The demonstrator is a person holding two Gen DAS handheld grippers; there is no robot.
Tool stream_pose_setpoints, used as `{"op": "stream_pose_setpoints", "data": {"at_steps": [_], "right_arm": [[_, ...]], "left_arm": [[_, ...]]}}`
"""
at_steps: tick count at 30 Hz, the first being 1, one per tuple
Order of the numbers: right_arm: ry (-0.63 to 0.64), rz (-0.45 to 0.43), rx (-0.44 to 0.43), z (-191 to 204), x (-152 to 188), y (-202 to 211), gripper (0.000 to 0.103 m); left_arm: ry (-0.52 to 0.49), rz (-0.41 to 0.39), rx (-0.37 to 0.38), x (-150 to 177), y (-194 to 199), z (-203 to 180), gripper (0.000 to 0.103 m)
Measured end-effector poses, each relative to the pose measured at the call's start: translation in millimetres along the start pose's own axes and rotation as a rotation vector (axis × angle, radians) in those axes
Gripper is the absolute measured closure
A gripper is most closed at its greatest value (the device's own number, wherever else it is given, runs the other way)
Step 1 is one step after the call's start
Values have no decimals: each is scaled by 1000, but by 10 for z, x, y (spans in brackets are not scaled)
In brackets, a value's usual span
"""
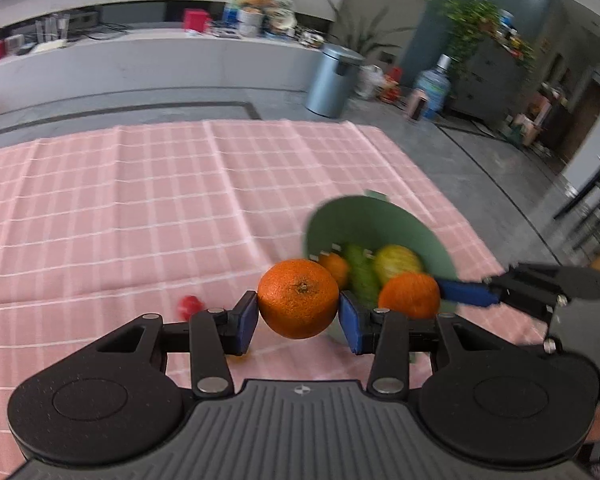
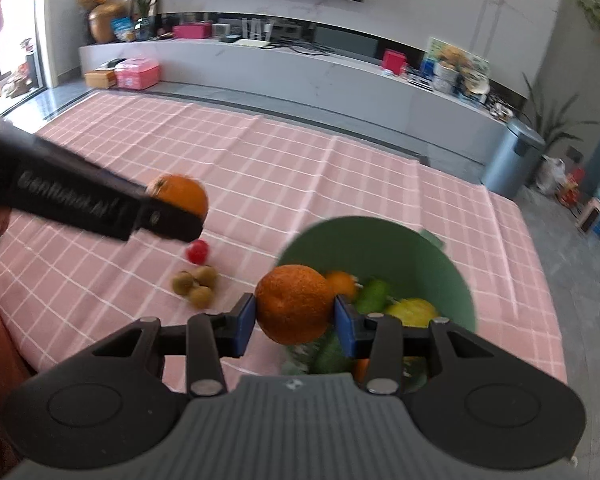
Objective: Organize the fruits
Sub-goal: 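Carry both oranges with both tools toward the green colander, then open both tools to drop the oranges into the colander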
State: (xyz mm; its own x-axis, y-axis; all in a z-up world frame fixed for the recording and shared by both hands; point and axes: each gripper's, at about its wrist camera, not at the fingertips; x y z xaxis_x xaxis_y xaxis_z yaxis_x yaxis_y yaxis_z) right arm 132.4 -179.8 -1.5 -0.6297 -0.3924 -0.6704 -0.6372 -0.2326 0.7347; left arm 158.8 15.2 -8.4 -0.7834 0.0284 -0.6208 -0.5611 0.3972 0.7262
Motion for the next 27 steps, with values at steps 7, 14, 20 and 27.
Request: {"op": "stream_pose_setpoints", "data": {"at_steps": [7,14,20,27], "right_arm": [[-58,34,38,-455,104,3,64],[-80,86,28,-709,196,-180,64],[-86,133,-5,-808,265,-381,64],[-64,179,-25,-839,302,-581,64]], "left_arm": [[-17,59,73,42,-287,-240,54],[-65,103,83,-4,-566,-435,54],[-95,162,68,-22,-865,-543,54],[-188,207,5,5,-1075,-682,54]]}}
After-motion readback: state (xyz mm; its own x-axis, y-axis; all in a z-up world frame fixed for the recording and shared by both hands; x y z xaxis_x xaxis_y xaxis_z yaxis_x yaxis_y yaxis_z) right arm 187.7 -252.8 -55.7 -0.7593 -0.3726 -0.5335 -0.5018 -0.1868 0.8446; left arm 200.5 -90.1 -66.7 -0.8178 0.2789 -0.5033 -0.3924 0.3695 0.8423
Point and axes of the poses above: each gripper's, at about its wrist camera, not at the fingertips, and y roughly against the way its jaws point, z to its left, x to its underside, and after that the axes turned 1 degree about x, right-handed
